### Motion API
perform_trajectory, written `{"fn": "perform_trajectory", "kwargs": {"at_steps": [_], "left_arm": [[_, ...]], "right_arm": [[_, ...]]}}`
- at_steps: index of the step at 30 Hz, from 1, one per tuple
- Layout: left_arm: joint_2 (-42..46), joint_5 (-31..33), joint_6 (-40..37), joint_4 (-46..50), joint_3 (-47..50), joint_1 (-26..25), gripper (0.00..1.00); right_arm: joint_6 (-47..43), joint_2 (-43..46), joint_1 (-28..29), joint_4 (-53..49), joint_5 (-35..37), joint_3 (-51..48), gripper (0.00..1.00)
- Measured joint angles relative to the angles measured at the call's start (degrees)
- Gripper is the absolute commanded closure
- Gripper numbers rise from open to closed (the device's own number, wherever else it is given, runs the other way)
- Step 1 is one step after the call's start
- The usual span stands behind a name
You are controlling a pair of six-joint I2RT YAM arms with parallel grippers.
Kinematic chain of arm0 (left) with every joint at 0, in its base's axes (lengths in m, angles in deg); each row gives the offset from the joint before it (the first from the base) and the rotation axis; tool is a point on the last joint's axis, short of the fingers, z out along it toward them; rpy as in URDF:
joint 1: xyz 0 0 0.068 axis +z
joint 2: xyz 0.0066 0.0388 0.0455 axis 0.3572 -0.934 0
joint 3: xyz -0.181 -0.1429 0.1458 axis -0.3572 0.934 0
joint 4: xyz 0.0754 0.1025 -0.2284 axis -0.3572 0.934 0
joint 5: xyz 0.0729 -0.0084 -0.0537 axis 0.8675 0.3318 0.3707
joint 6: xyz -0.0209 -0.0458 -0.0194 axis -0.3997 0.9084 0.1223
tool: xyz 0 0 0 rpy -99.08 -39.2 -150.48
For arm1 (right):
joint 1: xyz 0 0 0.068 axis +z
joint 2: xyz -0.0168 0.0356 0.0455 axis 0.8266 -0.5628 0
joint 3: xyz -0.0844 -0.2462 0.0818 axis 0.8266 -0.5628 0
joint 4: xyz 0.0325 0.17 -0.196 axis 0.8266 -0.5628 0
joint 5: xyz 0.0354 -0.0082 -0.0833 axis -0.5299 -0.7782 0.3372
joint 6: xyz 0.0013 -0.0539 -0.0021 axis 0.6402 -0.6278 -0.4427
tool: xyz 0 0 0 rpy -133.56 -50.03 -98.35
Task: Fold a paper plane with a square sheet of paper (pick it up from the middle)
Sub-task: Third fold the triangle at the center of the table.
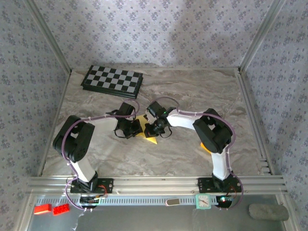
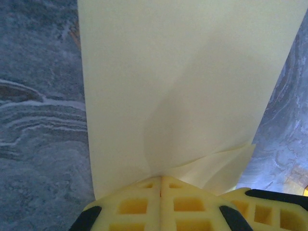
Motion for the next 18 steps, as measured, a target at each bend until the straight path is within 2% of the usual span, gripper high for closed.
{"fn": "perform_trajectory", "kwargs": {"at_steps": [6, 18], "left_arm": [[-0.11, 0.26, 0.94, 0.81, -0.31, 0.02, 1.00], [-0.15, 0.20, 0.98, 0.92, -0.35, 0.07, 1.00]], "right_arm": [[-0.48, 0.98, -0.42, 2.32, -0.52, -3.26, 1.00], [-3.96, 9.66, -1.53, 3.23, -0.63, -14.86, 1.00]]}}
